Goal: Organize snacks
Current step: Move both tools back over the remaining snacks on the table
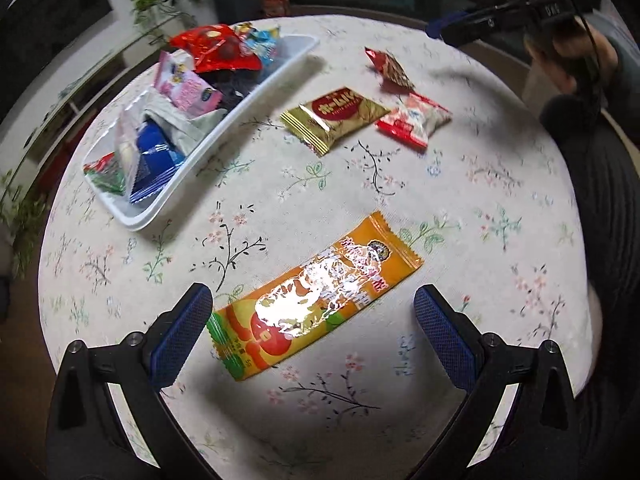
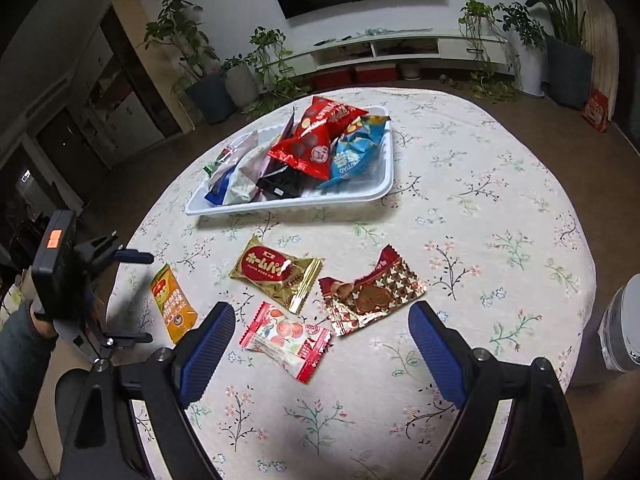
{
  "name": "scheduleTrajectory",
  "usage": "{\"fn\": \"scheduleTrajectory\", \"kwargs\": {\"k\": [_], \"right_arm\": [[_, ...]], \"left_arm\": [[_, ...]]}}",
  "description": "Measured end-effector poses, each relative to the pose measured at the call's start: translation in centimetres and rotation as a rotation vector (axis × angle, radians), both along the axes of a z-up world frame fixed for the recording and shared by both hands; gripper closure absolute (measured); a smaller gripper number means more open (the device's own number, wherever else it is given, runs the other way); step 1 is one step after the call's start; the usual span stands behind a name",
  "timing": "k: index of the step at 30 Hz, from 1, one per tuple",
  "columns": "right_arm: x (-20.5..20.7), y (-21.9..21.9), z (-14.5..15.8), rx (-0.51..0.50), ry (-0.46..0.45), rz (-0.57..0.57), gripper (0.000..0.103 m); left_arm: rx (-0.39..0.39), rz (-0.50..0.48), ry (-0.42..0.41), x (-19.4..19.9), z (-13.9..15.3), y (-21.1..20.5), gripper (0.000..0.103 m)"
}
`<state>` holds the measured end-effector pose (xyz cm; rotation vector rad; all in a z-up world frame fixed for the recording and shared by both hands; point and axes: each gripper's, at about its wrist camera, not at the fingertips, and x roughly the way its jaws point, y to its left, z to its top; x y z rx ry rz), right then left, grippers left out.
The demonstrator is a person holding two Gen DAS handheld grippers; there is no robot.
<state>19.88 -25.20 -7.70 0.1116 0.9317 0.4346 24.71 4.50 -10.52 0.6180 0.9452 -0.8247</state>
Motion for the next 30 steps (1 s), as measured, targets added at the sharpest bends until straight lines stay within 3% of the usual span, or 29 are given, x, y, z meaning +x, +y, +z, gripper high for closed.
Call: {"fn": "scheduleTrajectory", "kwargs": {"k": [10,13,16,18,19,23,30], "right_arm": [[0.8,0.0,-1.1,-0.005,0.031,0.021,0.012],[1.0,-0.3,-1.6,-0.001,0.048,0.012,0.012],[1.1,-0.4,-1.9,-0.001,0.054,0.009,0.012],[1.2,-0.5,-2.0,-0.004,0.058,0.003,0.012],[1.3,-0.5,-2.1,-0.008,0.061,0.000,0.012],[1.7,-0.7,-2.5,-0.012,0.087,-0.032,0.012],[3.2,-1.4,-3.7,0.029,0.154,-0.132,0.012]], "left_arm": [[0.086,-0.073,0.135,3.7,-1.7,-0.6,0.001],[0.076,-0.089,0.169,4.0,-2.1,-0.6,0.002],[0.064,-0.098,0.184,3.8,-2.1,-0.4,0.012],[0.057,-0.114,0.180,3.2,-1.8,-0.3,0.030],[0.057,-0.116,0.180,3.0,-1.7,-0.3,0.033],[0.064,-0.054,0.174,2.3,-1.6,-0.5,0.047],[0.041,0.145,0.157,-0.1,-2.0,-1.2,0.053]]}}
